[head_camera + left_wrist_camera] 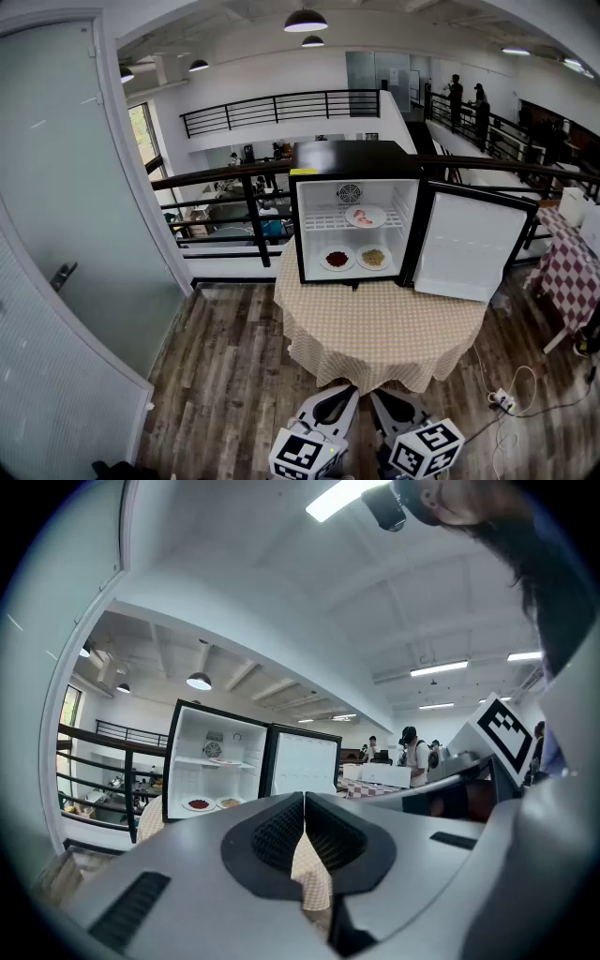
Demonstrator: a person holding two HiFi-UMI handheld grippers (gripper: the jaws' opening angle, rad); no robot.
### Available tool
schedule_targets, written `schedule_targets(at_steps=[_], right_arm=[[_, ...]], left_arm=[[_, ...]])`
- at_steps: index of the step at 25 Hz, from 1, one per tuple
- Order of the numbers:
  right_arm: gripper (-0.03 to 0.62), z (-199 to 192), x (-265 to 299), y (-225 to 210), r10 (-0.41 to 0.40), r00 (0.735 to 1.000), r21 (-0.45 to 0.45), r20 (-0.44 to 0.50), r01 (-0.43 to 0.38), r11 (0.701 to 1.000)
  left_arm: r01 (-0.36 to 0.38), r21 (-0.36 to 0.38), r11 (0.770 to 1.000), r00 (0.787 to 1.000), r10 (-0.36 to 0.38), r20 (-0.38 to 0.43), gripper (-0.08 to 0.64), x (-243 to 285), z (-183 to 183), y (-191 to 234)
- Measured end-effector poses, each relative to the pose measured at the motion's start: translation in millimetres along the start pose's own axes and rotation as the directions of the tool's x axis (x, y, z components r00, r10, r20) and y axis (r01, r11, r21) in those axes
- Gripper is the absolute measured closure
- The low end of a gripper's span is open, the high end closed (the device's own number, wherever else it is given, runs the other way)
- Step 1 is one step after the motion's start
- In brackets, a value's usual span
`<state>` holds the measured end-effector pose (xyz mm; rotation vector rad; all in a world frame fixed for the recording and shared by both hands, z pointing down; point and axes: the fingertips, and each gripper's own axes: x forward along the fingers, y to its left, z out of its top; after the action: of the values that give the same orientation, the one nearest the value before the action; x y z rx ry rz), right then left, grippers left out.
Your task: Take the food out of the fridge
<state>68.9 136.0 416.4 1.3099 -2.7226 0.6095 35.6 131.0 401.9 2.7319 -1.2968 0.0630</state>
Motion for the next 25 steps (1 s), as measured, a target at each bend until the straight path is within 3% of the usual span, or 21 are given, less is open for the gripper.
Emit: schedule_targets(at_steps=[25], right_arm=[[0.569,-4.8,-6.1,-37.7,-0.079,0.997,0.114,0.027,0.076,0.991]], left_arm=[[-0.020,0.004,1.000,0.998,0.020,-0.053,0.543,13.7,-8.7,3.5]])
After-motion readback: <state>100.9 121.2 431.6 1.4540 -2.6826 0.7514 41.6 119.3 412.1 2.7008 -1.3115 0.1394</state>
